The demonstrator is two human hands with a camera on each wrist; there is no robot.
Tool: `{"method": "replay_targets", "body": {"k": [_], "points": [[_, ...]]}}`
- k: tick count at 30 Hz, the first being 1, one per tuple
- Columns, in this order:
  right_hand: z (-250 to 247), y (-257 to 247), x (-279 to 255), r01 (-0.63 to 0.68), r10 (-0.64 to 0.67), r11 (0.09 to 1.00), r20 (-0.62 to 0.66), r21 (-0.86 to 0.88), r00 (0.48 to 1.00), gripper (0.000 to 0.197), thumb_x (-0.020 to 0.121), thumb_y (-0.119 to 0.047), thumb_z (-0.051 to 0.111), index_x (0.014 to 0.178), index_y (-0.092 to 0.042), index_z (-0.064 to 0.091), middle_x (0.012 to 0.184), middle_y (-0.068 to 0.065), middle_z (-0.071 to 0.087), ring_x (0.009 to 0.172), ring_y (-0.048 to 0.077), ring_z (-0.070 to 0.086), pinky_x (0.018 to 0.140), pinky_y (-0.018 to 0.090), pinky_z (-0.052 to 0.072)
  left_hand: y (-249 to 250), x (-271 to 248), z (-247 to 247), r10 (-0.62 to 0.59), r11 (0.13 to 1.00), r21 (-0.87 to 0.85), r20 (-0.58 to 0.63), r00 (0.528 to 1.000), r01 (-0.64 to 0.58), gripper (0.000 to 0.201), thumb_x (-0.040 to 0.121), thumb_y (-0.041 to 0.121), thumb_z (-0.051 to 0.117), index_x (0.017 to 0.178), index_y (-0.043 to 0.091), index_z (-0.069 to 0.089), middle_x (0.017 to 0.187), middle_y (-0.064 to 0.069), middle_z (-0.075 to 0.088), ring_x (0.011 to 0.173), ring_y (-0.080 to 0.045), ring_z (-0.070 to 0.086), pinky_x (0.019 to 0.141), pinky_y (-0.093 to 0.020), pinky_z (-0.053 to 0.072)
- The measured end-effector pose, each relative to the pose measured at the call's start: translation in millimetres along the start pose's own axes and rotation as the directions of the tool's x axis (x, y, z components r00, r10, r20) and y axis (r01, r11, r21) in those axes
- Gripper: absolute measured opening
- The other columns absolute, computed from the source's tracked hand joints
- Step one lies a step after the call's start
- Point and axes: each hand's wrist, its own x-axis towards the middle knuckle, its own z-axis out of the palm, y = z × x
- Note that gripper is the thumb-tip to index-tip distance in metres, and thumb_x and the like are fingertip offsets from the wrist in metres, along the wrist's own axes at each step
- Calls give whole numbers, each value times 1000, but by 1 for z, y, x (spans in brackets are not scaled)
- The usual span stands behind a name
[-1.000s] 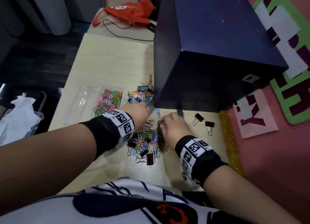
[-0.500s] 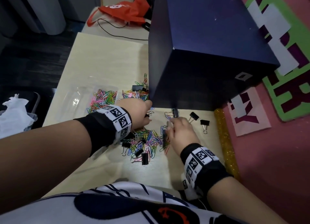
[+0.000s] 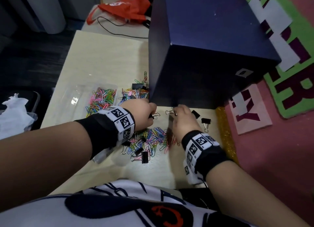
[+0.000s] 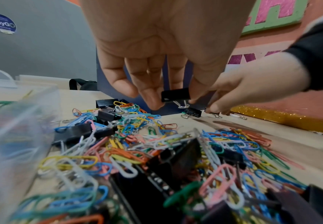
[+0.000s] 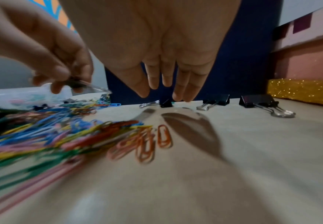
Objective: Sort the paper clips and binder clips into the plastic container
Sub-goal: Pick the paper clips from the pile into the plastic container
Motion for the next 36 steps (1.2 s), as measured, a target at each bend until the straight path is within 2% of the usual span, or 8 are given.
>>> {"method": "replay_targets", "body": {"k": [9,14,19,22,25,28,32,36], "points": [[8,4,4,-59,60,998,48,-22,997,27,90,-12,52,116,-9,59,123,7,46,108,24,52,85,22,37,-4,-3,-1,-44,999,-18,22,999,45,29,93,41,45,112,20,53,97,-7,62,88,-28,59,72,-36,53],[-7,18,-3,-200,198,980,-110,-5,974,32,96,-29,44,120,-12,58,126,8,48,108,26,53,87,30,43,7,10,-2,-36,998,-57,14,999,37,30,96,40,44,112,16,53,97,-8,65,88,-28,61,67,-32,47],[-12,27,-12,-272,252,962,-354,-7,901,35,90,-23,53,123,-10,52,128,13,44,116,30,43,90,35,39,25,28,0,-52,933,-356,13,999,54,52,92,43,56,136,23,37,115,-6,65,103,-25,62,86,-40,53],[-8,21,-13,-159,153,987,-158,-22,975,28,93,-16,47,120,-16,54,126,5,46,113,25,49,86,27,36,23,27,0,-34,947,-318,38,999,44,40,93,29,55,132,24,45,124,-4,58,109,-23,58,91,-37,50],[-1,9,-12,-152,148,988,116,27,982,43,91,-5,43,132,-19,47,135,5,40,120,25,48,100,30,38,9,16,1,70,987,-156,146,987,-47,31,91,25,54,122,24,55,120,1,57,108,-19,56,88,-29,46],[8,-8,-20,-65,60,998,175,23,983,51,85,2,42,132,-18,46,132,7,43,119,26,48,101,31,39,-4,2,5,159,987,-65,206,965,-149,28,88,28,58,116,27,60,112,6,63,103,-15,59,77,-23,41],[7,-25,-30,94,-87,994,103,-58,991,44,85,-6,47,128,-17,46,126,8,44,116,28,44,97,35,41,-12,-8,1,185,978,-123,142,972,-168,32,85,20,58,116,29,61,112,7,62,102,-15,61,85,-26,49],[1,-43,-41,392,-350,916,307,-87,885,23,86,-34,58,101,-18,56,106,6,55,101,27,55,84,33,46,-17,-19,-3,230,972,-77,140,963,-221,24,80,23,60,104,27,65,104,3,60,99,-18,58,82,-26,46]]}}
